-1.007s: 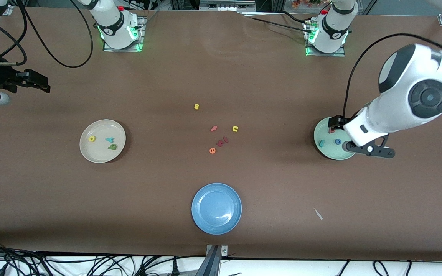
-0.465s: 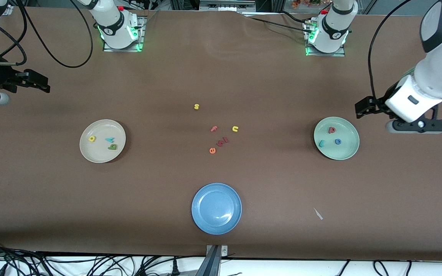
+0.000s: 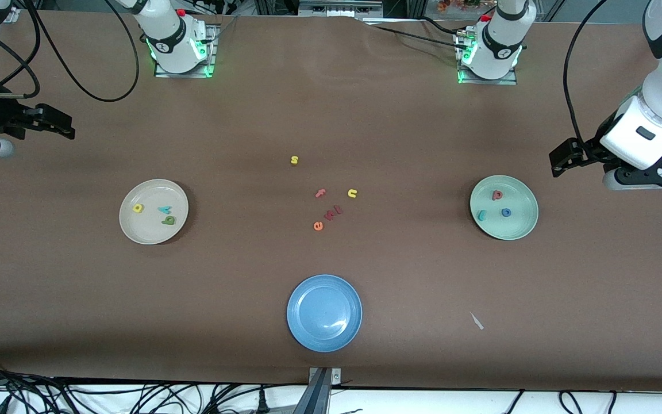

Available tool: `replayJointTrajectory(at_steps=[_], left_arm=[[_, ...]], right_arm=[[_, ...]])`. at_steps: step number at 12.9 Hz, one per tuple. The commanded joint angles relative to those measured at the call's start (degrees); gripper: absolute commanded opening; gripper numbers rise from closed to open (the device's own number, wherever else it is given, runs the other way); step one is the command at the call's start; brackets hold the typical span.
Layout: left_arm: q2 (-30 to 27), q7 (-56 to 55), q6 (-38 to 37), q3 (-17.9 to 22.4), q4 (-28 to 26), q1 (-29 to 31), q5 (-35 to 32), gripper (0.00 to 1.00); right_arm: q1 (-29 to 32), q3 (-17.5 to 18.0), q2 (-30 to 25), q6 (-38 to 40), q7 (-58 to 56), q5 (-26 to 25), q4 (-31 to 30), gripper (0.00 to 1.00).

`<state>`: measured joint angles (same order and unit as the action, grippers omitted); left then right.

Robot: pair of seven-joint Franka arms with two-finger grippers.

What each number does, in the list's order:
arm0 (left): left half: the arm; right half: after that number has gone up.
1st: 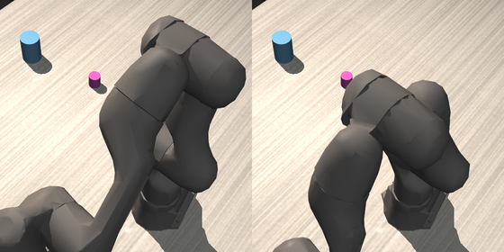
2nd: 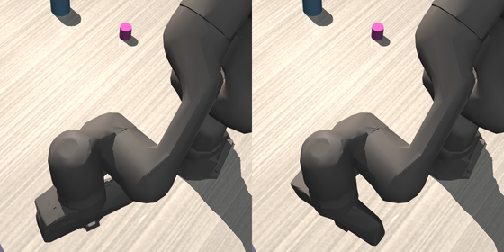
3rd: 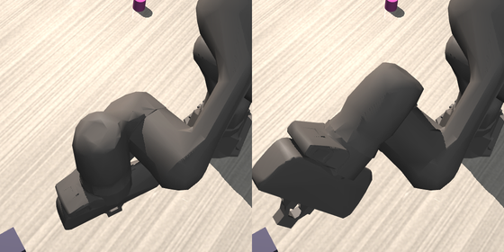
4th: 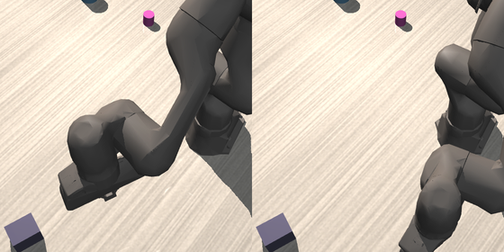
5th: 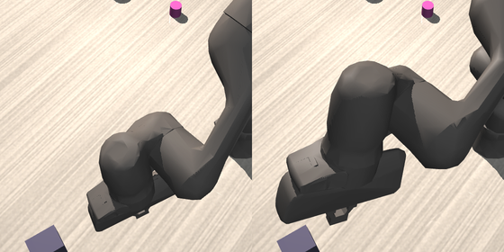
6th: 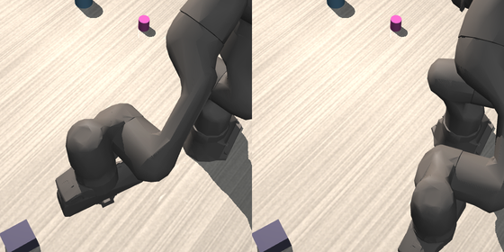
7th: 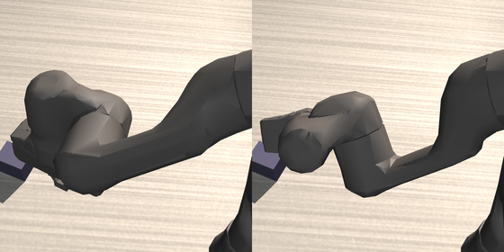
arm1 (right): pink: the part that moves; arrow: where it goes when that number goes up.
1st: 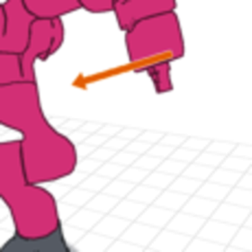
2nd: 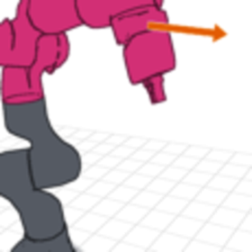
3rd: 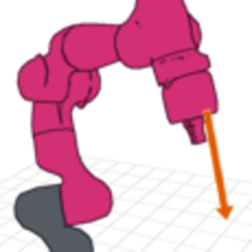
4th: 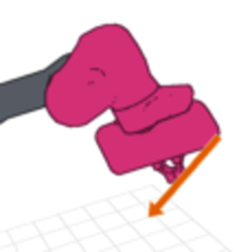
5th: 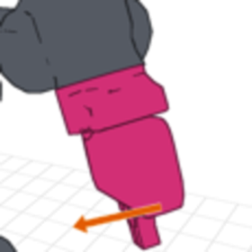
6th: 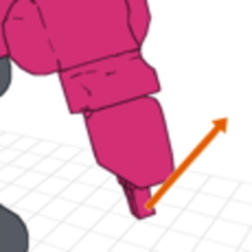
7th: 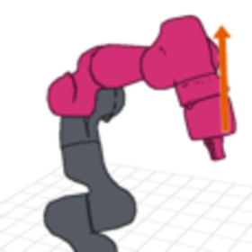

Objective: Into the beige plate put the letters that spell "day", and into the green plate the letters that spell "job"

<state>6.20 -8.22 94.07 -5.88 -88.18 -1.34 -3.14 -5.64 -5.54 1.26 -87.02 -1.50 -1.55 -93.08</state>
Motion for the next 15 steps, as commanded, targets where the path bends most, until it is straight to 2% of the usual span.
replayJointTrajectory(at_steps=[1,2,3,7,15], left_arm=[[-4.34,4.08,4.17,2.80,-7.50,-0.08,6.54,1.00],[-6.61,5.91,7.33,2.89,-11.62,-0.16,6.91,1.00],[-7.16,7.50,8.58,2.89,-12.97,-0.07,6.83,1.00],[-6.90,7.25,8.32,2.54,-12.46,0.63,2.61,1.00],[-7.08,6.81,7.80,2.45,-12.46,1.42,2.70,1.00]], right_arm=[[0.11,-0.09,0.32,1.06,-0.79,-0.04,1.14,1.00],[0.11,-0.09,0.32,1.15,-0.79,-0.04,1.14,1.00],[-0.07,-0.09,0.32,1.15,-0.79,-0.12,1.14,1.00],[-0.07,-0.09,0.41,1.06,-0.79,-0.04,1.14,1.00],[-0.07,0.00,0.41,1.15,-0.79,-0.04,1.14,1.00]])
